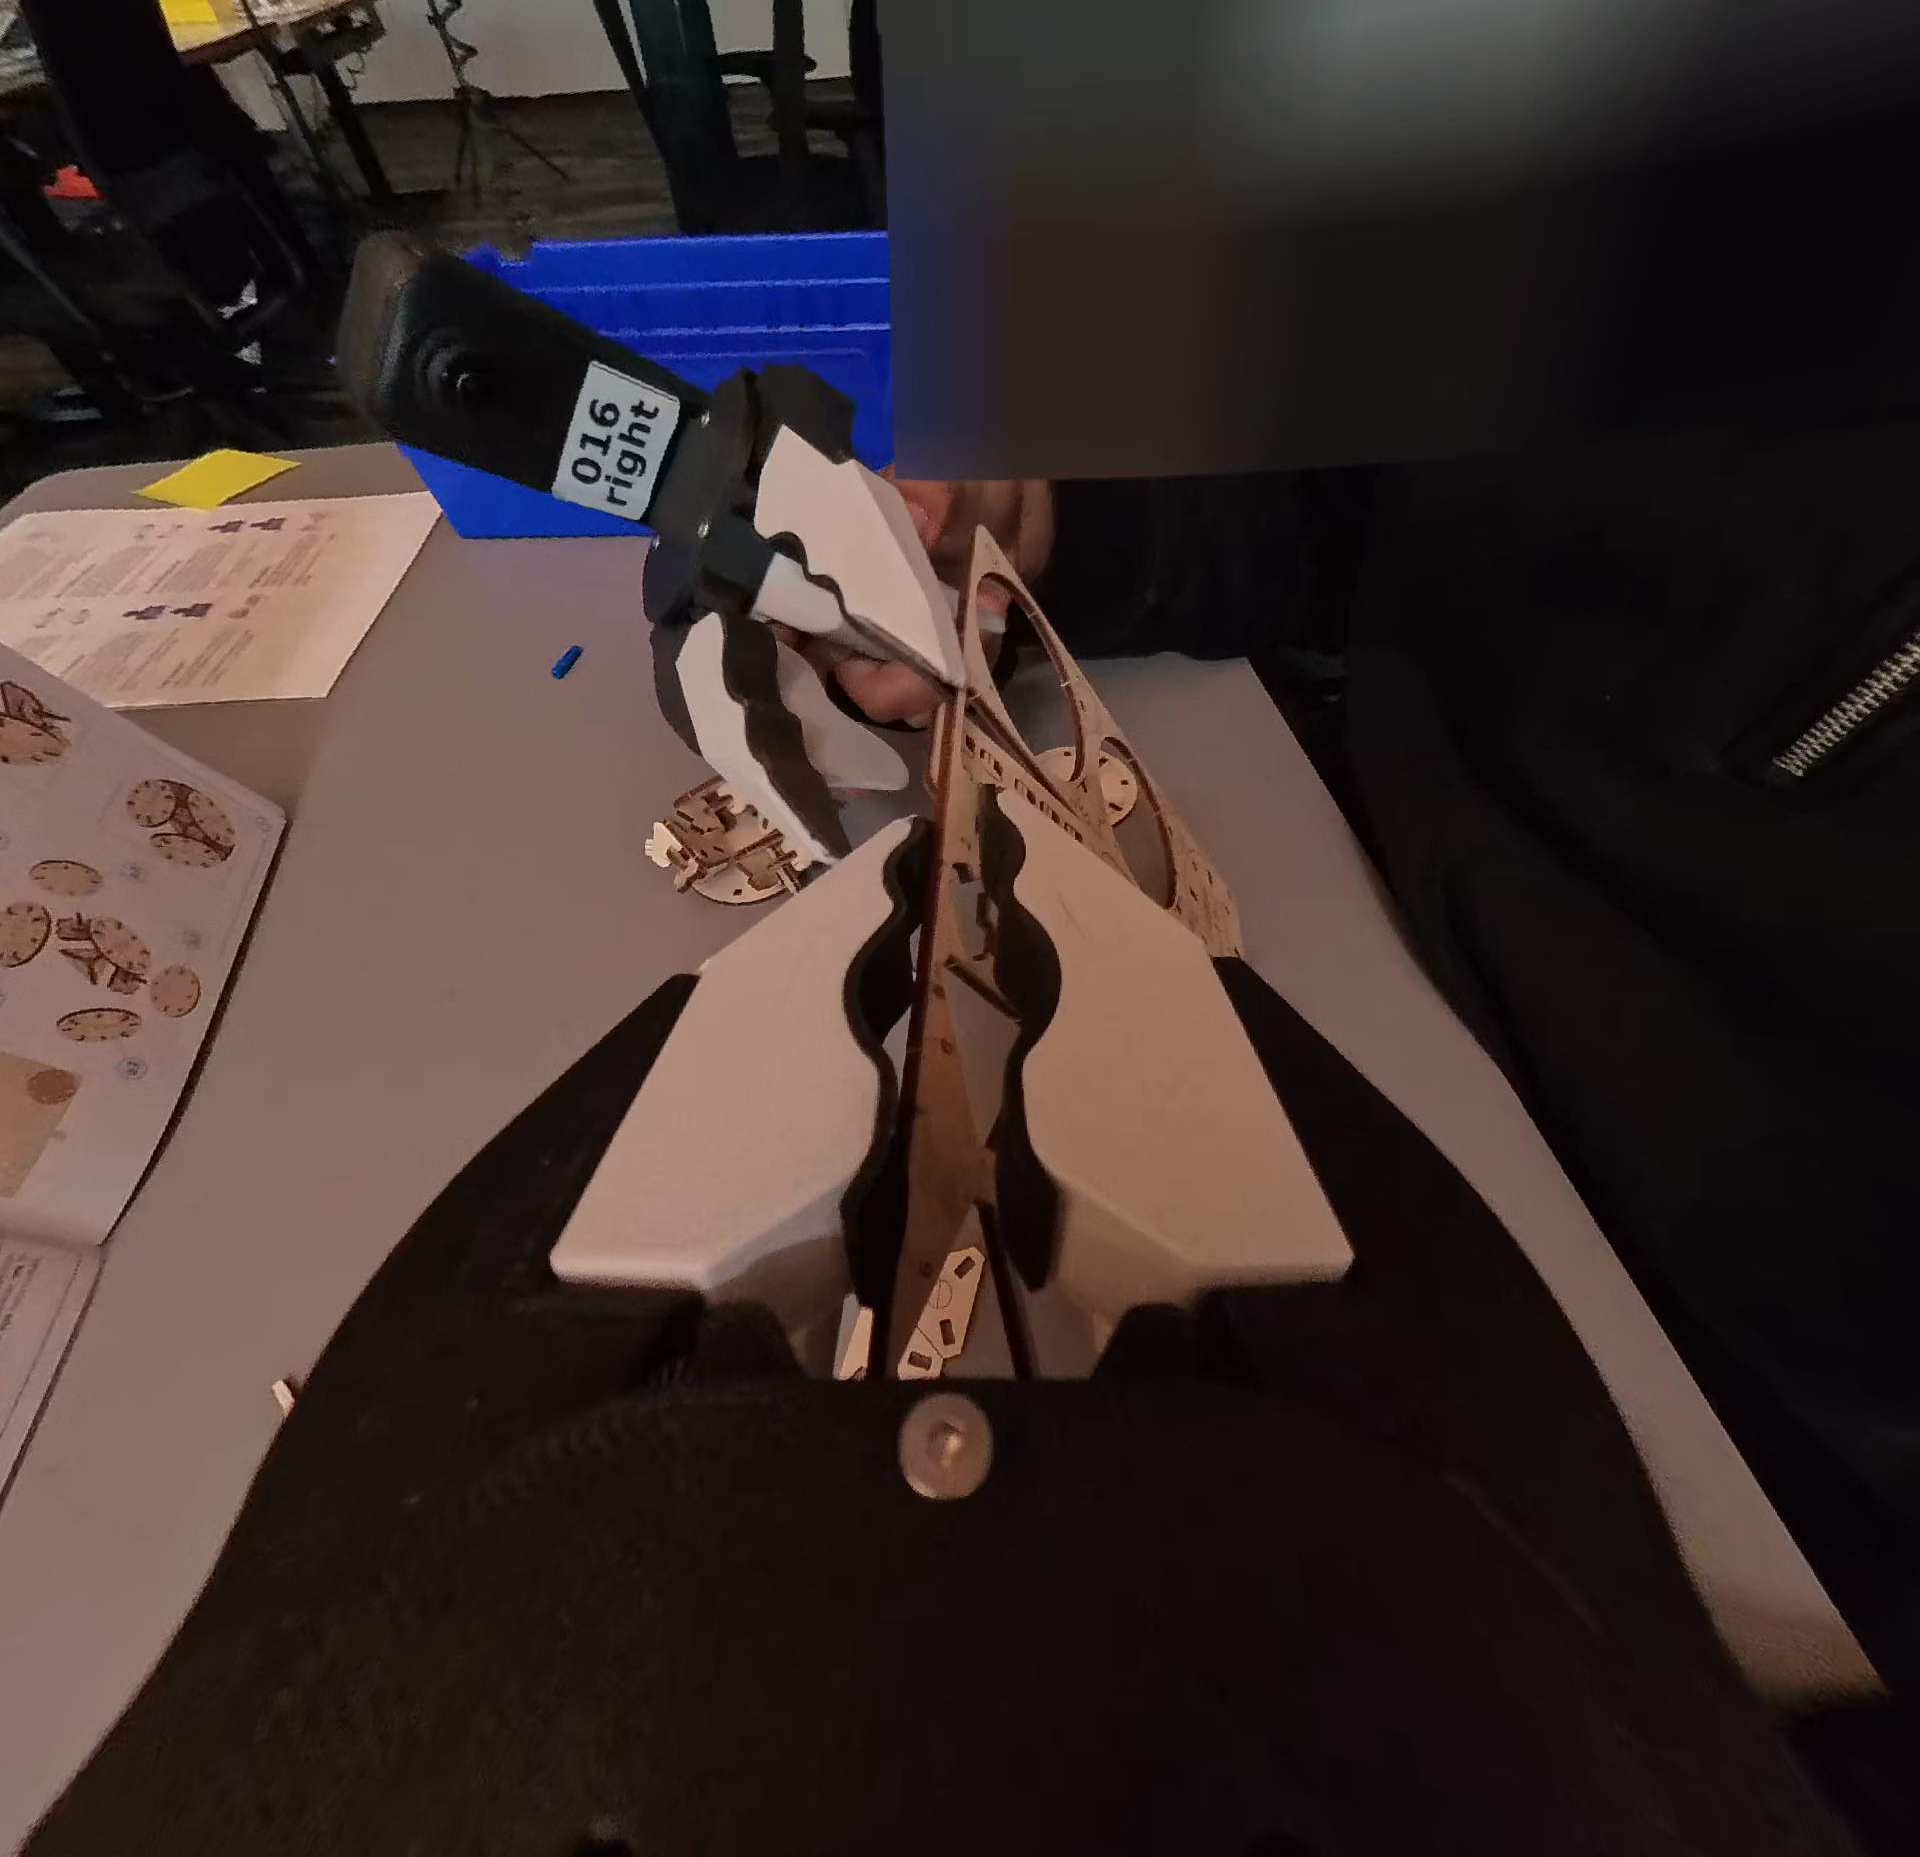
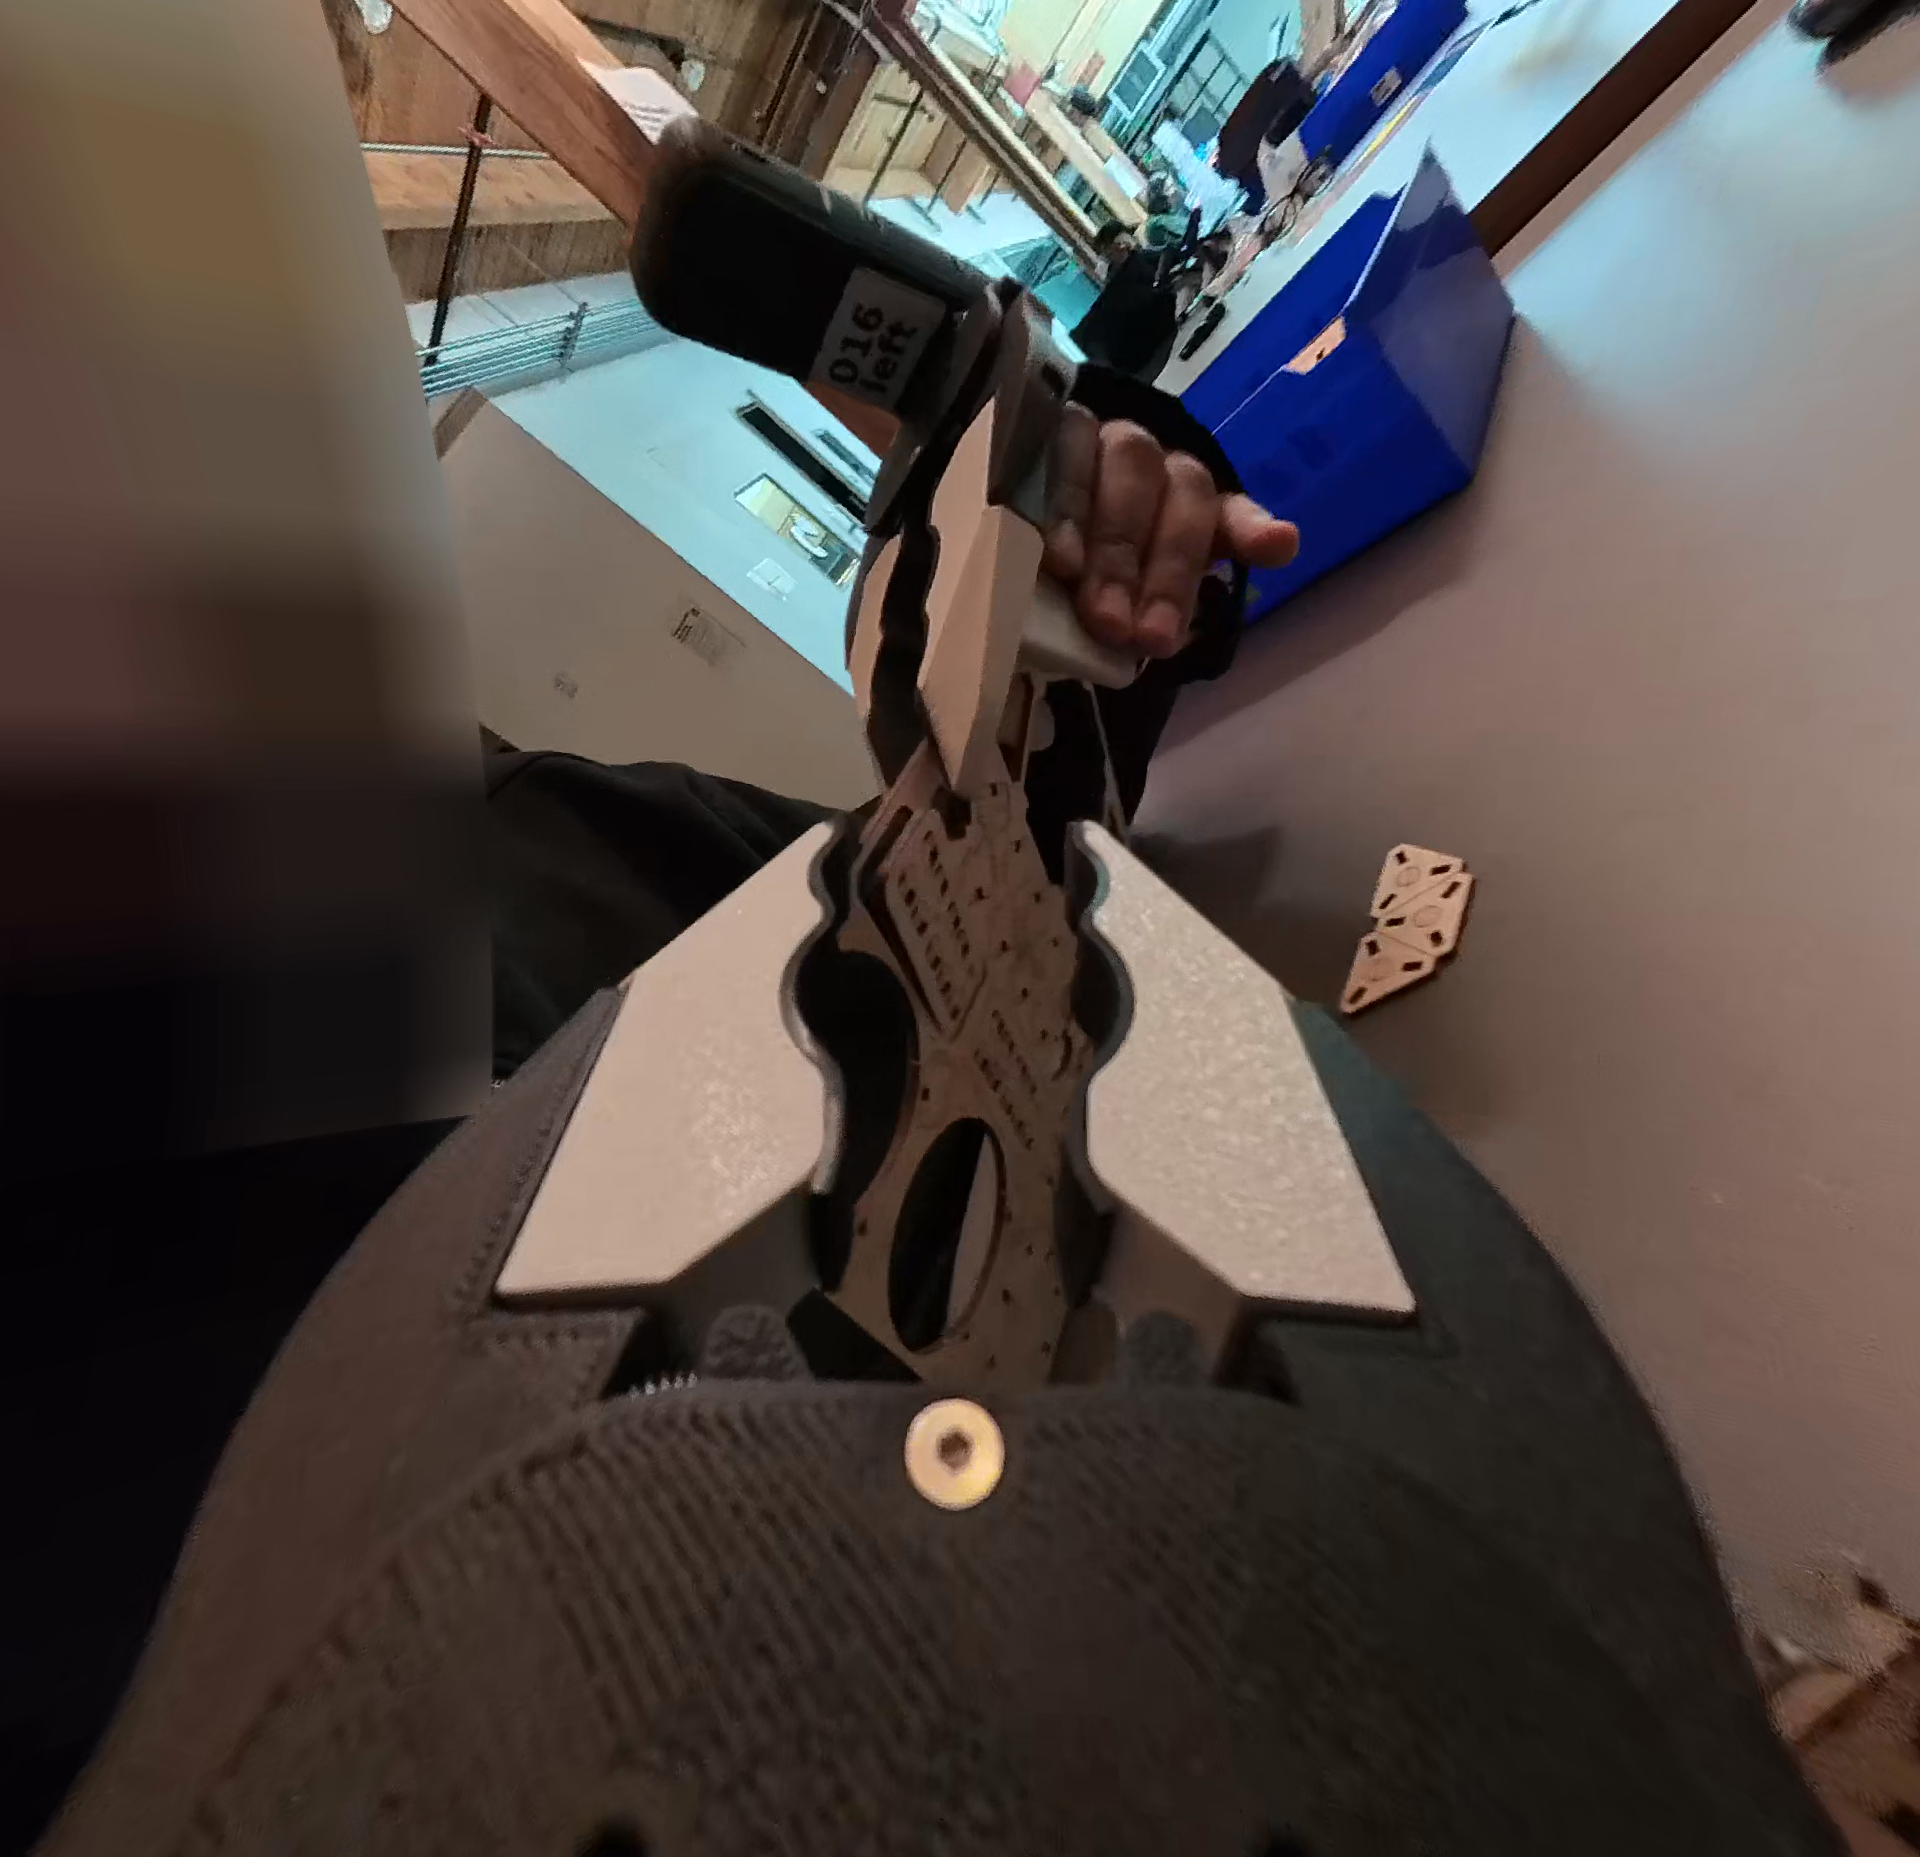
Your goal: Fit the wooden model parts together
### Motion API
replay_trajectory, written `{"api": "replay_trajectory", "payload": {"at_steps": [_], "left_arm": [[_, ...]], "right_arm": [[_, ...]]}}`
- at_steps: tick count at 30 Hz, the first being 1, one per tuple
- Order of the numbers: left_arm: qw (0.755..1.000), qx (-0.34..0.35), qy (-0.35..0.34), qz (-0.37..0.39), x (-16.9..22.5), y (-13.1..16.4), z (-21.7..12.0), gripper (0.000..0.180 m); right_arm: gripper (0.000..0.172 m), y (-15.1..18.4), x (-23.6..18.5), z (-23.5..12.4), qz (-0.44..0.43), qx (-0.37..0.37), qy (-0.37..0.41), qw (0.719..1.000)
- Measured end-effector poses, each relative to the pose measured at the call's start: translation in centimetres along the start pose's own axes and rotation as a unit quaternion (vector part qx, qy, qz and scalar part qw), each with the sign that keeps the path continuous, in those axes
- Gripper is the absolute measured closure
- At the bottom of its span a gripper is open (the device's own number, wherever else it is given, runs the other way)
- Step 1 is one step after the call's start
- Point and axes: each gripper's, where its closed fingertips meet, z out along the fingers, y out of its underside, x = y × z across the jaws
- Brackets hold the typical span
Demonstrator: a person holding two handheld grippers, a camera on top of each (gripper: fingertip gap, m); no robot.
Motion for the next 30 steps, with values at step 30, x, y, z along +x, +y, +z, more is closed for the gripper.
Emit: {"api": "replay_trajectory", "payload": {"at_steps": [30], "left_arm": [[1.000, -0.004, 0.009, 0.010, 0.3, 0.1, 0.1, 0.173]], "right_arm": [[0.144, 0.7, 2.4, -0.9, -0.007, -0.029, 0.083, 0.996]]}}
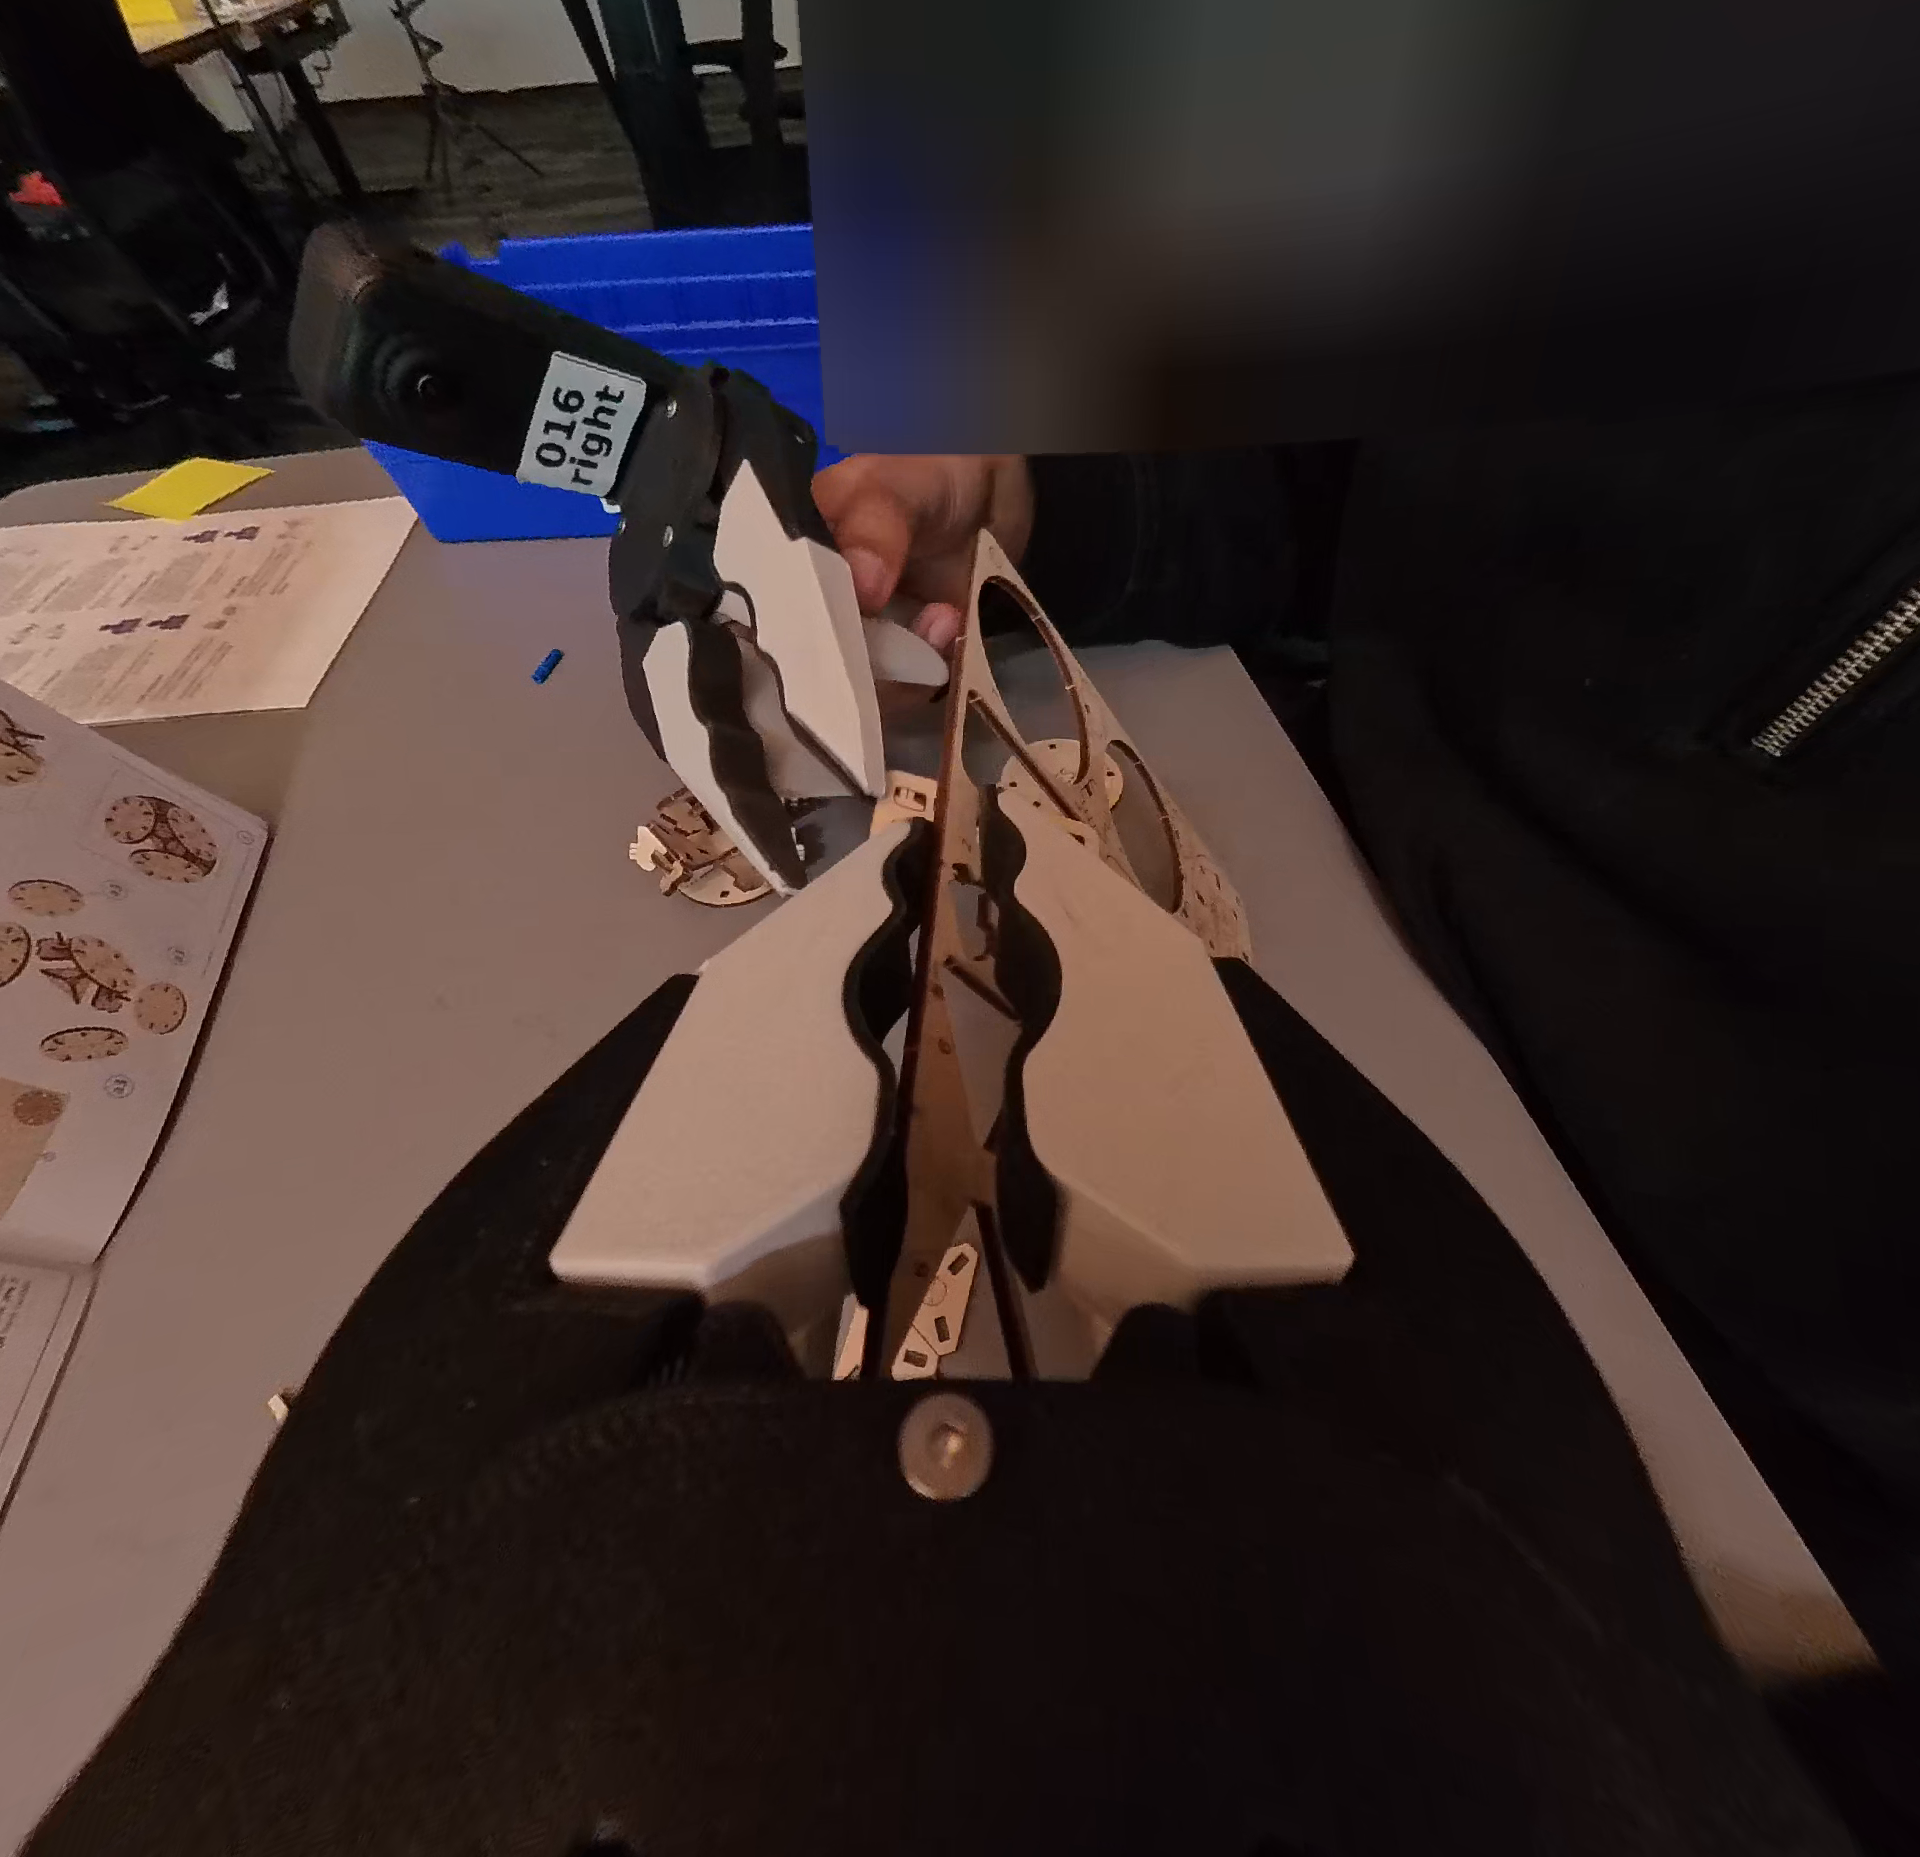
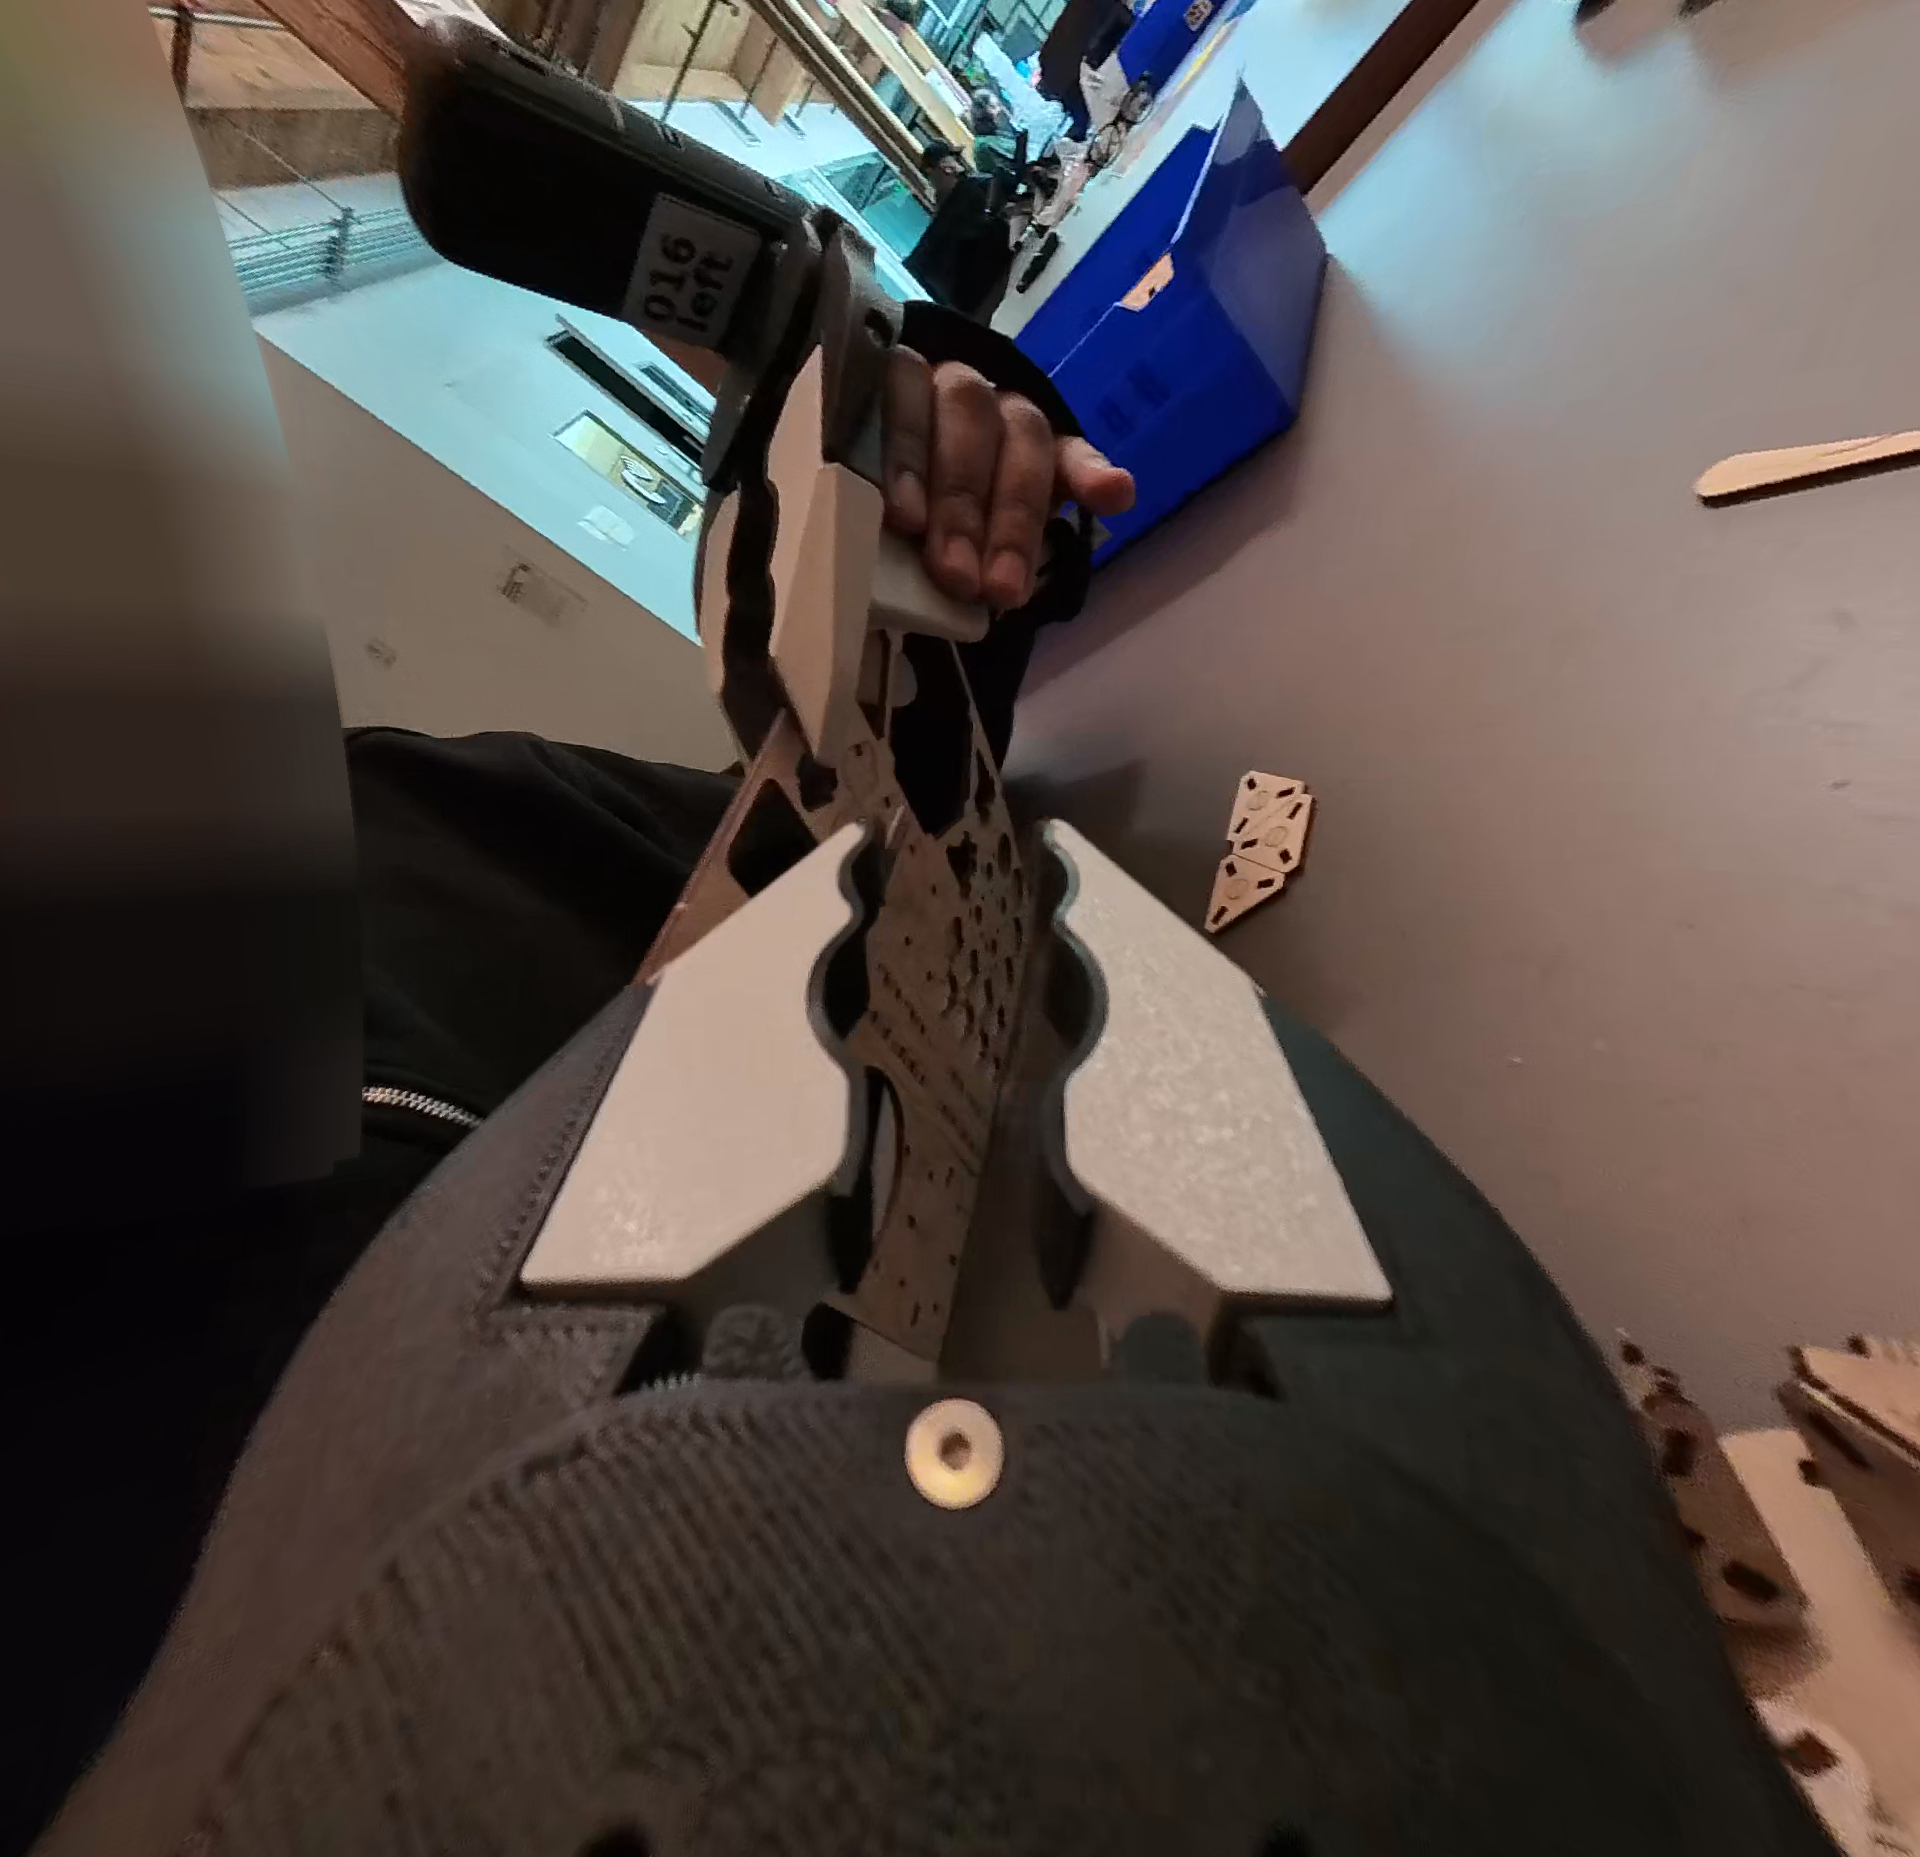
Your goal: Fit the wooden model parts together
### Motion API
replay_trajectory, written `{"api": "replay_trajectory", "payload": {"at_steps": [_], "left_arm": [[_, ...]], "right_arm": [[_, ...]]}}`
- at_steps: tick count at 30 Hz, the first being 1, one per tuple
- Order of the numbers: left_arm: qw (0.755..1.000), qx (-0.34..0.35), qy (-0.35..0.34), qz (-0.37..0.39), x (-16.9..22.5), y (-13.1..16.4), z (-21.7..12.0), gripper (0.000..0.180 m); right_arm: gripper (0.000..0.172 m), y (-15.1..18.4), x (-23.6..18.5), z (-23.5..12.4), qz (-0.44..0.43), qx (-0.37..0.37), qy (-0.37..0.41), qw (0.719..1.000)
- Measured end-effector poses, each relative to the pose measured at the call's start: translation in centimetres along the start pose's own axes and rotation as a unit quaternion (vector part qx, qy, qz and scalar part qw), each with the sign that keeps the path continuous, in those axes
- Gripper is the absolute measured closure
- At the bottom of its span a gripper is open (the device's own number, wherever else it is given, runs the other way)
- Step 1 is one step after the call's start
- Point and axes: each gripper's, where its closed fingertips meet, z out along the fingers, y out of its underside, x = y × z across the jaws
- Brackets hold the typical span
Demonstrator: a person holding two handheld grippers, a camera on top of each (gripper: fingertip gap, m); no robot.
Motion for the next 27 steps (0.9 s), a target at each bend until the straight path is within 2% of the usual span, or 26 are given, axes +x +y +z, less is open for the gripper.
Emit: {"api": "replay_trajectory", "payload": {"at_steps": [6, 10, 12, 14, 18, 20, 21, 24, 27], "left_arm": [[1.000, 0.001, -0.003, 0.001, -0.1, 0.0, -0.1, 0.173], [1.000, 0.001, -0.006, 0.003, -0.2, 0.0, -0.2, 0.173], [1.000, 0.002, -0.006, 0.001, -0.2, 0.0, -0.2, 0.173], [1.000, 0.002, -0.004, -0.002, -0.2, 0.0, -0.2, 0.172], [0.999, -0.004, 0.001, -0.052, -0.4, 0.2, -0.7, 0.174], [0.995, 0.013, 0.072, -0.064, 1.6, -0.4, -1.3, 0.176], [0.994, 0.020, 0.082, -0.074, 1.8, -0.7, -1.5, 0.177], [0.996, 0.005, 0.043, -0.083, 0.3, 0.2, -2.1, 0.176], [0.989, -0.018, 0.019, -0.147, -1.2, 2.0, -3.7, 0.177]], "right_arm": [[0.136, 0.1, -0.8, 0.3, 0.023, 0.003, -0.040, 0.999], [0.137, 0.6, -0.9, 0.6, 0.036, -0.010, -0.053, 0.998], [0.142, 1.3, -1.4, 1.0, 0.044, -0.029, -0.071, 0.996], [0.163, 1.6, -2.0, 1.4, 0.051, -0.034, -0.095, 0.994], [0.167, 0.7, -1.0, 1.4, 0.030, -0.005, -0.054, 0.998], [0.172, -0.4, -0.4, 0.7, 0.022, 0.025, -0.031, 0.999], [0.172, -0.6, -0.1, 0.1, 0.017, 0.029, -0.020, 0.999], [0.172, -2.4, 0.1, -1.6, 0.004, 0.076, -0.010, 0.997], [0.172, -3.8, -0.1, -2.8, -0.020, 0.118, 0.000, 0.993]]}}
